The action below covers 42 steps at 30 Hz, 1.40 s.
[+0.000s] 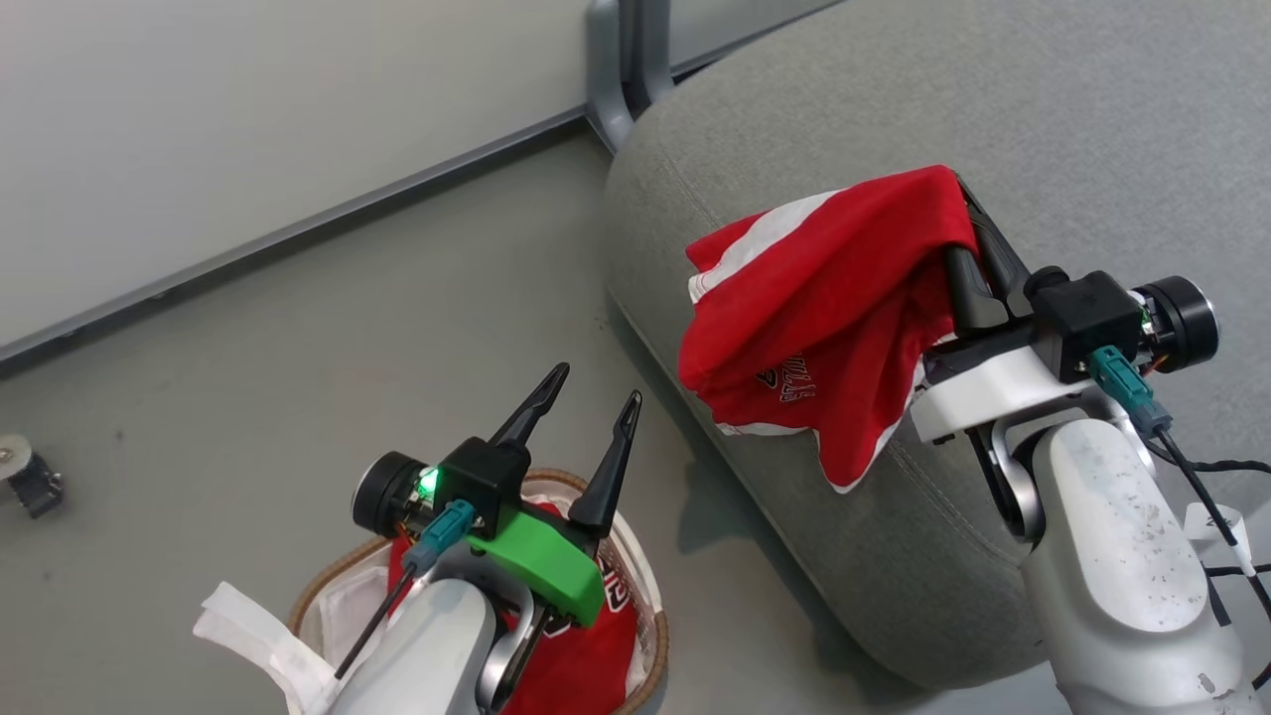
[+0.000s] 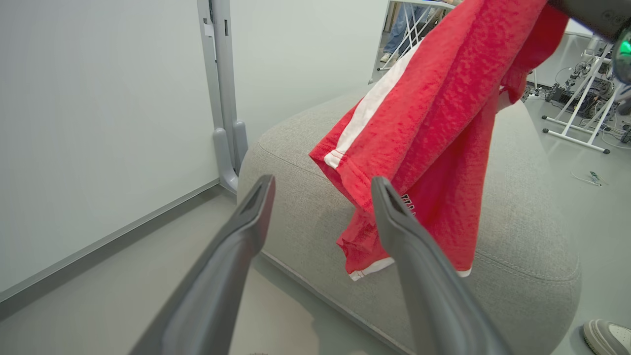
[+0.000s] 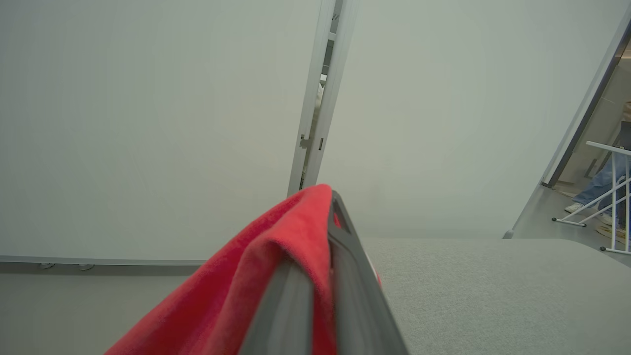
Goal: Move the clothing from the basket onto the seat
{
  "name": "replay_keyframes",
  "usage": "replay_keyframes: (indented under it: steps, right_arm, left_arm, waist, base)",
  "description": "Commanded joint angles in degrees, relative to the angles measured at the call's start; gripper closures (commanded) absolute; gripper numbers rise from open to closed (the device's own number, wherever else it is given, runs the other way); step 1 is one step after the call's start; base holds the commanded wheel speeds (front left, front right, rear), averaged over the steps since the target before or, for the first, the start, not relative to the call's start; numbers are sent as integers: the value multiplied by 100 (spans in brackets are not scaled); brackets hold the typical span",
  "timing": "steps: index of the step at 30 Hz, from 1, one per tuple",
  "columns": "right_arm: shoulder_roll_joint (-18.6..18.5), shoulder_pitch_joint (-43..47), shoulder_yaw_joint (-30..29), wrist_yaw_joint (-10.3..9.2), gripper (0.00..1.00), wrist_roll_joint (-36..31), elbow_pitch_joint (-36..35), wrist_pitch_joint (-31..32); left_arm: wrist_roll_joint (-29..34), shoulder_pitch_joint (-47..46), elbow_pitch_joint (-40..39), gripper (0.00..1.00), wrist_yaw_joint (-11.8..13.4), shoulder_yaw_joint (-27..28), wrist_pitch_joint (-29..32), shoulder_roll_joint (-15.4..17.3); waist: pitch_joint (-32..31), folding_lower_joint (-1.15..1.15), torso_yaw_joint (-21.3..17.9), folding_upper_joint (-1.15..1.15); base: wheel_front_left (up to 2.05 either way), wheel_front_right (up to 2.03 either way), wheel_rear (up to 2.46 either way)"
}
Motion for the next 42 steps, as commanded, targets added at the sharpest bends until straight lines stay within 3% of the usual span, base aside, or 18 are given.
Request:
replay_keyframes:
  steps: [1,10,18,24,30,34,38,42]
  right_arm:
    - [-3,-87,-18,-8,100,60,-51,-28]
    - [-3,-157,-134,-8,100,63,-50,-28]
    - [-92,-863,-658,-8,100,-172,370,-28]
    - [-631,-1850,-848,-8,100,-303,647,-27]
    - [-1610,-2934,-1149,-8,100,-519,1060,-28]
    - [-2069,-3328,-1470,-8,100,-668,1377,-21]
    - [-2322,-3262,-1809,-8,100,-790,1652,-20]
    - [-2266,-3013,-2149,-8,100,-892,1999,-17]
  left_arm:
    - [-14,-130,25,0,-15,-30,-5,79]
    - [-5,-376,31,0,-15,-243,-5,193]
    - [3,-637,-152,0,-16,-469,-5,176]
    - [40,-827,-343,0,-16,-536,-5,166]
    - [98,-974,-504,0,-16,-646,-5,146]
    - [158,-980,-628,0,-16,-664,-4,151]
    - [196,-956,-739,0,-16,-722,-5,157]
    - [226,-935,-764,0,-16,-688,-5,191]
  waist:
    - [508,0,-507,0]
    - [869,0,-501,0]
    - [1276,0,2,0]
    - [1636,0,495,0]
    - [1983,0,1023,0]
    - [2152,0,1278,0]
    - [2274,0,1509,0]
    - [2402,0,1609,0]
  base:
    - [0,0,0]
    - [0,0,0]
    - [0,0,0]
    - [0,0,0]
    - [0,0,0]
    - [0,0,0]
    - [0,0,0]
    - [0,0,0]
